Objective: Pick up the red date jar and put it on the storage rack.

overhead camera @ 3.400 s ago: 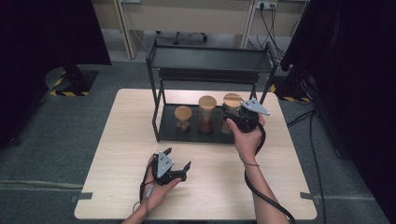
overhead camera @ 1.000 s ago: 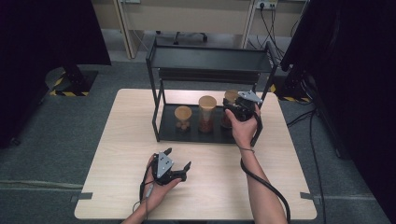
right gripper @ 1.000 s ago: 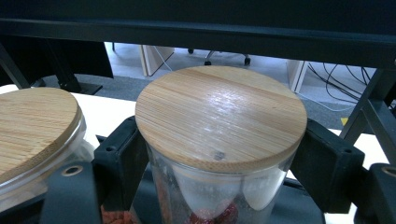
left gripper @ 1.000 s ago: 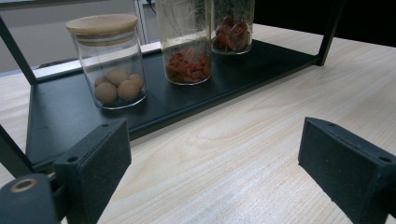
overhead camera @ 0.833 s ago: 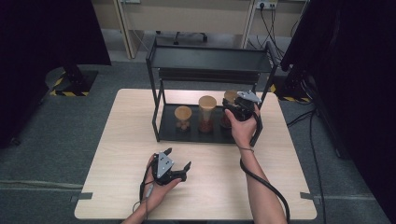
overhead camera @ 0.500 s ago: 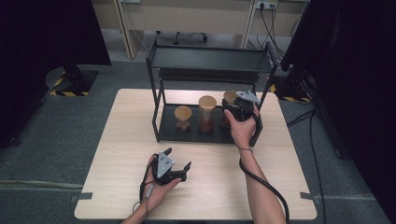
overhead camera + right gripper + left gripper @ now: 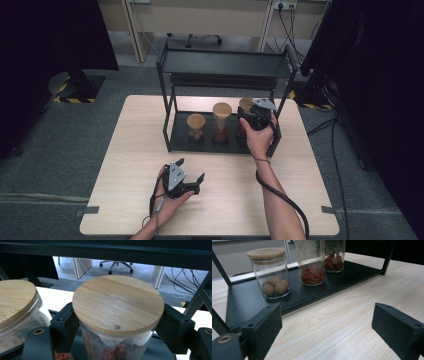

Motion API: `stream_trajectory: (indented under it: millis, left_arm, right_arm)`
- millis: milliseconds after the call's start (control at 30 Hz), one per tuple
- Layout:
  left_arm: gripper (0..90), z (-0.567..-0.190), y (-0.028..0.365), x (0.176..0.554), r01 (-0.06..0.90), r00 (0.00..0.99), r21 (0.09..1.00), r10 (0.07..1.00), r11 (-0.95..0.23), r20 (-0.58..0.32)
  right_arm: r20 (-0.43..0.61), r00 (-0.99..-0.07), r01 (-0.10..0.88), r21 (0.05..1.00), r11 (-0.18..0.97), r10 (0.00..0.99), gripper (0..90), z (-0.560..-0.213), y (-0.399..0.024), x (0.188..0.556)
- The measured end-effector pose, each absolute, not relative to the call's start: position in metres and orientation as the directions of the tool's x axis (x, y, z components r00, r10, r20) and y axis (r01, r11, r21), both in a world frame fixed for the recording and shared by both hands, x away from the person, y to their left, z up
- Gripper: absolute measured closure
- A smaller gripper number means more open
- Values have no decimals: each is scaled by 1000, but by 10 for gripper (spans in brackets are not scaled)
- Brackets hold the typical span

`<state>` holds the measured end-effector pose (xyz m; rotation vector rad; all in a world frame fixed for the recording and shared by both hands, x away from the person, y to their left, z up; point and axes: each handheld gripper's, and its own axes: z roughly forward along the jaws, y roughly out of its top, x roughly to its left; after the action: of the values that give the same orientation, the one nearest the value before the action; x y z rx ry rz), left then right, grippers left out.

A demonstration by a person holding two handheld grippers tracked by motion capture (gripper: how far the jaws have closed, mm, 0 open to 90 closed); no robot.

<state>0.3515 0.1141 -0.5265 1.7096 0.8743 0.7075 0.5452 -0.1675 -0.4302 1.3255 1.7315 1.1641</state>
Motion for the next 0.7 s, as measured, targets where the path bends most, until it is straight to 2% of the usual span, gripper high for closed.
stream_trajectory:
  millis: [700]
  left_arm:
    - [91, -527, 114, 351, 210, 559, 958, 828, -194, 45]
  right_arm:
    - [13, -277, 355, 930, 90, 961, 251, -435, -168, 539]
